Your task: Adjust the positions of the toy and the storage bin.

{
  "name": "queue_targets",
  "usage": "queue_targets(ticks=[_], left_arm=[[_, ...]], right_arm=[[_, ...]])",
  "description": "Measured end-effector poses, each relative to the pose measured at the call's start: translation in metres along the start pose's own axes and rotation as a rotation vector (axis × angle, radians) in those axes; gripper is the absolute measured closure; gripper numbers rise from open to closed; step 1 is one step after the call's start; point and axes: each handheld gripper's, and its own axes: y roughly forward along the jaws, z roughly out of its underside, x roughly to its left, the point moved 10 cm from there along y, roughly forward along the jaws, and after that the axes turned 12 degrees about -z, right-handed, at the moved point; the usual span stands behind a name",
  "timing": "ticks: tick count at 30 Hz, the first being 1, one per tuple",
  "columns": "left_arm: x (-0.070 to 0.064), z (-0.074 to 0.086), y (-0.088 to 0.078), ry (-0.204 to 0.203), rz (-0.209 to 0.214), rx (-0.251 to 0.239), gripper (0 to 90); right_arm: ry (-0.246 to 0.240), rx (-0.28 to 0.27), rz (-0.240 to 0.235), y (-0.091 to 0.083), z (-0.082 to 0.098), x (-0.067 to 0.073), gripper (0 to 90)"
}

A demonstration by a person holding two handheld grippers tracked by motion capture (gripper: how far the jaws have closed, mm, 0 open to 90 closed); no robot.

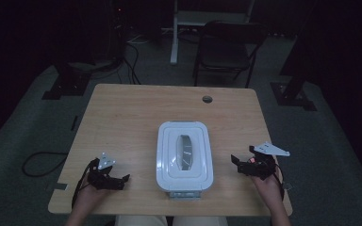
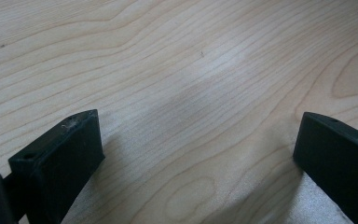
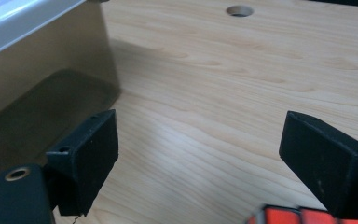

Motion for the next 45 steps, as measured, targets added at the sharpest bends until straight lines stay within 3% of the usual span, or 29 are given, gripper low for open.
queue_targets(ticks=[7,14,16,19,23,32,35,38,41,45], left_arm=[[0.000,0.000,0.000,-0.001,0.000,0.000,1.9],[0.000,0.000,0.000,0.002,0.000,0.001,2.0],[0.000,0.000,0.000,0.001,0.000,0.001,2.0],[0.000,0.000,0.000,0.001,0.000,0.001,2.0],[0.000,0.000,0.000,0.001,0.000,0.001,2.0],[0.000,0.000,0.000,0.000,0.000,0.001,1.9],[0.000,0.000,0.000,0.001,0.000,0.001,2.0],[0.000,0.000,0.000,0.001,0.000,0.001,1.9],[0.000,0.000,0.000,0.001,0.000,0.001,2.0],[0.000,0.000,0.000,0.001,0.000,0.001,1.9]], right_arm=[[-0.022,0.023,0.022,0.019,0.005,0.011,13.9],[-0.070,0.055,-0.031,0.037,0.014,0.023,13.4],[-0.080,0.041,-0.010,0.041,0.016,0.023,13.4],[-0.066,0.031,-0.036,0.045,0.019,0.026,13.4],[-0.080,0.041,-0.028,0.050,0.024,0.028,13.6],[-0.072,0.117,-0.034,0.061,0.043,0.030,15.7],[-0.085,0.140,-0.011,0.064,0.047,0.027,15.6],[-0.091,0.189,-0.031,0.069,0.055,0.027,14.0],[-0.107,0.219,-0.007,0.070,0.058,0.026,13.6],[-0.071,0.224,-0.014,0.070,0.059,0.025,13.4]])
